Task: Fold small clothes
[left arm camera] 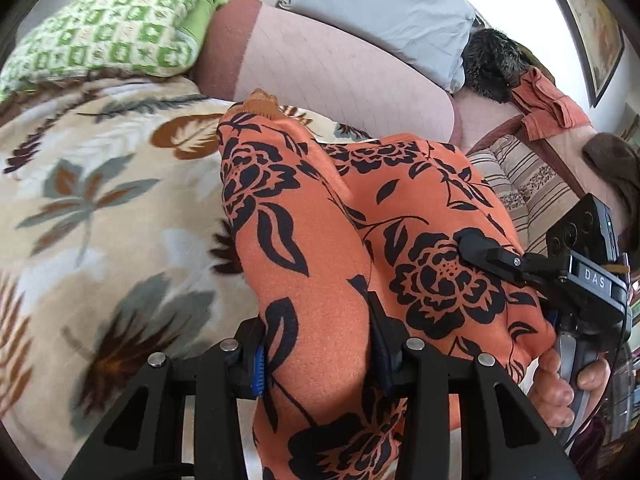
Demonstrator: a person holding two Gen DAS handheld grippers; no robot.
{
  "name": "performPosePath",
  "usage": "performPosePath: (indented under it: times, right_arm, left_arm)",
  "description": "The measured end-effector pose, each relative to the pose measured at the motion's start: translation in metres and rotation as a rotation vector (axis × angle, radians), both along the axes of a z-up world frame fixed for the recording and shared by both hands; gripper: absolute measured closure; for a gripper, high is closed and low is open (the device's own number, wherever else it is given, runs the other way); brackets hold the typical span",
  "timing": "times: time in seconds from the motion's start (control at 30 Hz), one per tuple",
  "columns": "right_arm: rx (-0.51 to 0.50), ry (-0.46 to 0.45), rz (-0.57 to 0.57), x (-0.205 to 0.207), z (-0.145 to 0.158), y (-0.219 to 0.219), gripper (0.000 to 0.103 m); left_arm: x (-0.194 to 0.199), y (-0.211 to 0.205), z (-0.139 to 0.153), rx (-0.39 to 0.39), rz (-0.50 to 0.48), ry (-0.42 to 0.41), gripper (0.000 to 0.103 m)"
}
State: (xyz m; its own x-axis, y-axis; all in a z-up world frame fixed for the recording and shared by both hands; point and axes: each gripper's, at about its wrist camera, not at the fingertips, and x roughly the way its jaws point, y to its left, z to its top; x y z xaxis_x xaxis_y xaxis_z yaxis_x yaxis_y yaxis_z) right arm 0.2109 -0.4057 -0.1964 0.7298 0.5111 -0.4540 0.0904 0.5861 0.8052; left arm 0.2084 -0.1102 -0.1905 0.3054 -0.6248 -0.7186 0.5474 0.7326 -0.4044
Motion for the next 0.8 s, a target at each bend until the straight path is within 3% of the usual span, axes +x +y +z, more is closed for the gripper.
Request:
performPosePath:
  times: [0.23,0.33,0.43,0.5,0.53,0.57,0.67,0.73,0.8]
  right_arm:
    - [0.040,0.028,0.024,-0.027,-0.010,0.035,0.062]
    - [0.066,0.054,0.013,-0.049,-0.025,0.042,0.062]
    - [0.021,0.167,0.003,-0.055,-0.048,0.049,0.057]
    - [-0.060,0.311,-0.035,-0.056,-0.065,0.049,0.049]
    - [-0.057,0.328,-0.038,-0.057,-0.066,0.047,0.049]
    - [-0.041,0.320,-0.037,-0.058,-0.063,0.044,0.048]
    - [-0.148,0.266,-0.123,-0.068,-0.031,0.030,0.045]
    - [-0.200,0.187,-0.202,-0.074,-0.005,0.024,0.044]
    - [-0.206,0.087,-0.208,-0.074,0.015,0.025,0.043]
  left_arm:
    - [-0.039,0.036,-0.005,0.049,0.021,0.012,0.060]
    - [-0.053,0.038,-0.021,0.116,0.019,0.029,0.059]
    - [-0.065,0.038,-0.045,0.265,0.074,0.013,0.041]
    - [-0.071,0.046,-0.042,0.254,0.104,-0.008,0.037]
    - [-0.072,0.047,-0.037,0.268,0.114,-0.018,0.036]
    - [-0.073,0.050,-0.029,0.278,0.133,-0.052,0.035]
    - [-0.072,0.062,-0.002,0.301,0.234,-0.216,0.026]
    - [-0.070,0.062,0.007,0.300,0.256,-0.258,0.025]
    - [-0.064,0.056,0.002,0.347,0.264,-0.278,0.025]
